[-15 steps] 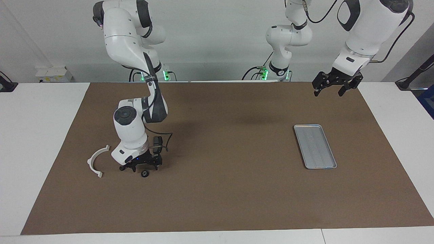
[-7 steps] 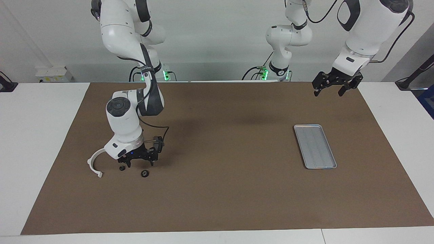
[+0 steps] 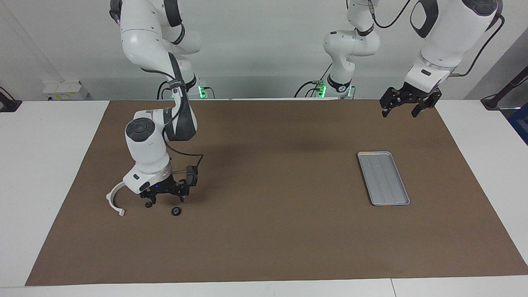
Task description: Place bearing gear from tray to pile
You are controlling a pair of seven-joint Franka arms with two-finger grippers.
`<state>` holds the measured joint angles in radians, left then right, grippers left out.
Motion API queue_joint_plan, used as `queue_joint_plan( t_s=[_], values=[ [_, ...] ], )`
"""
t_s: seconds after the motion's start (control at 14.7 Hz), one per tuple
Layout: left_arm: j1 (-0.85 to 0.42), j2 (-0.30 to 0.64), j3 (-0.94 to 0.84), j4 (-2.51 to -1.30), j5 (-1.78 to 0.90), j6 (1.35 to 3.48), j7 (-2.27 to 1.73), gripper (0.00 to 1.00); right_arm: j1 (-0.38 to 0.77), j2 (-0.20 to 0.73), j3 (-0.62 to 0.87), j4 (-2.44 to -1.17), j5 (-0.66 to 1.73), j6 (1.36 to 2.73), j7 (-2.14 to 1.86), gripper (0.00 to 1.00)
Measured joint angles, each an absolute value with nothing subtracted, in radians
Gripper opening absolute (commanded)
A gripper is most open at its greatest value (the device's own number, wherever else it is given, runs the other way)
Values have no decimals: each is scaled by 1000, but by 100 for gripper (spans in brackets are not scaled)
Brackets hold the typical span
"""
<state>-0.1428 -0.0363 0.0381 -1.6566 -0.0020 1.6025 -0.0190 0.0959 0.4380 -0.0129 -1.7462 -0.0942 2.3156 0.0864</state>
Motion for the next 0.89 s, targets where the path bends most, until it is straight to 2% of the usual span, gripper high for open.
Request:
queue_joint_plan(
  t_s=[0.2,0.41,0.89],
  values=[
    [-143,-36,38,-1657,-2,1602,-19,100,93,419,-13,-1744,-94,2280,81,100],
    [-143,-36,38,-1657,-2,1602,-19,100,93,358,-11,-1739,-94,2168,80,100],
    [-143,-36,38,-1657,-2,1602,-19,100,94,51,-8,-1728,-91,1818,70,100]
  ],
)
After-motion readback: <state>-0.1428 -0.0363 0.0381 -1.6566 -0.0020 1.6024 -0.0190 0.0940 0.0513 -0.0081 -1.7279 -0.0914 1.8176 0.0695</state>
